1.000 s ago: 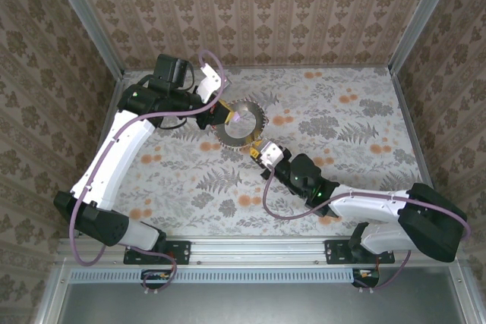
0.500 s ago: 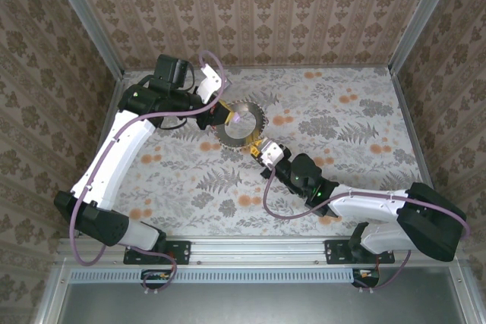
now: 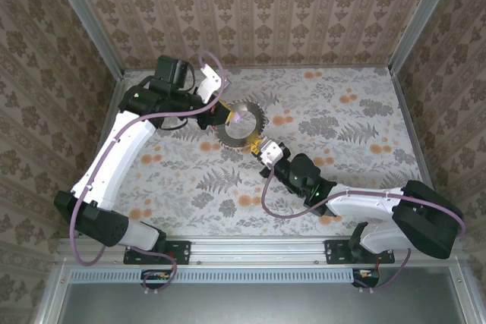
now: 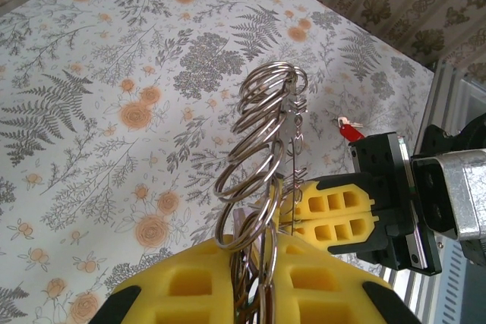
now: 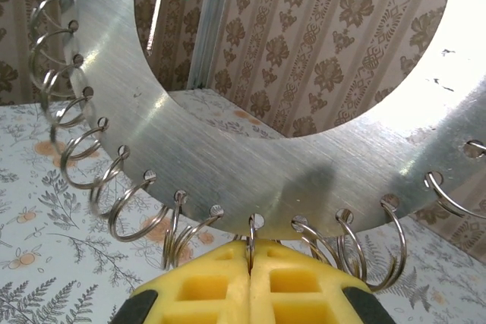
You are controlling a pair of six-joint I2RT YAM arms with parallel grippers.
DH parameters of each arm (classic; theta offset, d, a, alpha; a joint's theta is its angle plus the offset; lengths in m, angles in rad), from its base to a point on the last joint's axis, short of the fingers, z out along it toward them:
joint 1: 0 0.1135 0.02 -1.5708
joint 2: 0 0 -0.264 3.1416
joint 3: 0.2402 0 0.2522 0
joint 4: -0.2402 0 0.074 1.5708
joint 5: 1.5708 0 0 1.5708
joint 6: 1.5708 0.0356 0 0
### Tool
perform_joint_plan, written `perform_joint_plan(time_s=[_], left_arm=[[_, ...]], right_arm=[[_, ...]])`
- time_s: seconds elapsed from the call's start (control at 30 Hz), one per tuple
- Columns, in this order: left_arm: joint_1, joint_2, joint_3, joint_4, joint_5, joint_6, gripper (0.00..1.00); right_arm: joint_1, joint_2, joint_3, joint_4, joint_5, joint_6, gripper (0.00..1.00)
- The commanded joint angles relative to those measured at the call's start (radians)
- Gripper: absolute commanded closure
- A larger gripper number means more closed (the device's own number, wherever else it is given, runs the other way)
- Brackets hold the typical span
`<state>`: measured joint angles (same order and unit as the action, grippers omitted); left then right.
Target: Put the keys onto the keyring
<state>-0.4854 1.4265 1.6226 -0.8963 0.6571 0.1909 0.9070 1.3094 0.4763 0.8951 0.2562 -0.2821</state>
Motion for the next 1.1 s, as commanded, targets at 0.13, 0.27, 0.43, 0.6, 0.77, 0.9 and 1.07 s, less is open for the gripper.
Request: perform_joint_plan(time_s=[0.13, 0.27, 0.43, 0.6, 0.77, 0.9, 1.07], left_arm=[[0.074, -0.086, -0.112, 0.199, 0.075, -0.179, 1.00], [0.094, -0.104, -0.168, 0.262, 0.111, -0.251, 1.00], [0.110, -0.116, -0.253, 0.375, 0.155, -0.379, 0.98], [0.112, -0.119, -0.348, 0.501, 0.223, -0.524, 0.89], [0.112, -0.119, -0.454, 0.601, 0.212, -0.654, 0.81], [0.111, -0.114, -0.536, 0.676, 0.199, -0.730, 0.74], [0.099, -0.090, -0.598, 0.749, 0.202, -0.785, 0.66]], right_arm=[[-0.017, -0.052, -0.013, 0.007, -0.038, -0.031, 0.99], [-0.051, -0.095, 0.001, -0.057, -0.111, -0.010, 1.00], [-0.080, -0.143, 0.020, -0.109, -0.147, 0.015, 1.00], [-0.115, -0.178, 0.060, -0.224, -0.219, 0.060, 1.00], [-0.148, -0.211, 0.069, -0.291, -0.269, 0.078, 1.00], [-0.186, -0.246, 0.089, -0.401, -0.329, 0.101, 1.00], [-0.232, -0.274, 0.118, -0.522, -0.413, 0.126, 1.00]])
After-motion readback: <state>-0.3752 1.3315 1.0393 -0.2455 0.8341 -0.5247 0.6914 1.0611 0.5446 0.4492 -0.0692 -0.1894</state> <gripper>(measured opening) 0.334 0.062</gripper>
